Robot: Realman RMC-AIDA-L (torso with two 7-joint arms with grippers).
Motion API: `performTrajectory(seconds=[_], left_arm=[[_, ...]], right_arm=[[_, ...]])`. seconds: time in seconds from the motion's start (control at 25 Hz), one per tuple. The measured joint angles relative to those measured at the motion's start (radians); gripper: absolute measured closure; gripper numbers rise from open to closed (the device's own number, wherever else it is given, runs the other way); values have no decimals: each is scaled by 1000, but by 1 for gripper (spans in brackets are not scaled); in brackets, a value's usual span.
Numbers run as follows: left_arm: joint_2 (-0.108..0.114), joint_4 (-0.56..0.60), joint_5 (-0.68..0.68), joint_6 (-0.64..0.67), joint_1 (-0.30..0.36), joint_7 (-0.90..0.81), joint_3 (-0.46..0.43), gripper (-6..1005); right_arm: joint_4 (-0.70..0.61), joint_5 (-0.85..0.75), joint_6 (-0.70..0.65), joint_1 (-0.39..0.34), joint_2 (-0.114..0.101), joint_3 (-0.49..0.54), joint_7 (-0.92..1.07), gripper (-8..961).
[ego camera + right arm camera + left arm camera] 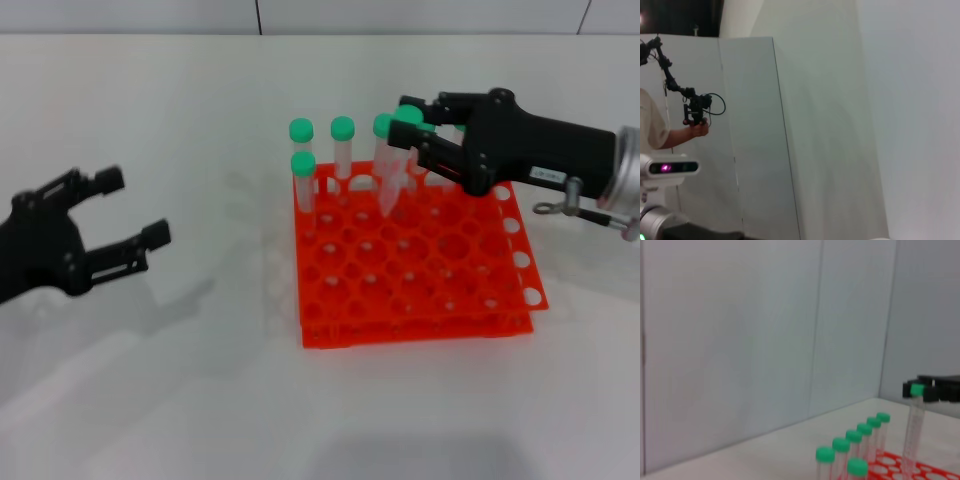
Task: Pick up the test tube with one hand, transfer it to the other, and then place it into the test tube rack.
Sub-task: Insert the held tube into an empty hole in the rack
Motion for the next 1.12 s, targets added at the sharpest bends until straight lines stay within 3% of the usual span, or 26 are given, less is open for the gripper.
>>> performTrajectory(seconds=[0.44,0.8,1.12], left_arm=[[1,-152,3,-5,2,172,-36,111],[3,-182,22,-39,-21,182,-36,111],[2,-185,30,-64,-36,179,-36,111]], right_arm=[[41,35,73,51,14,-2,25,642],[172,110,86,119,14,-5,-63,634],[210,128,120,145,14,-26,-108,627]])
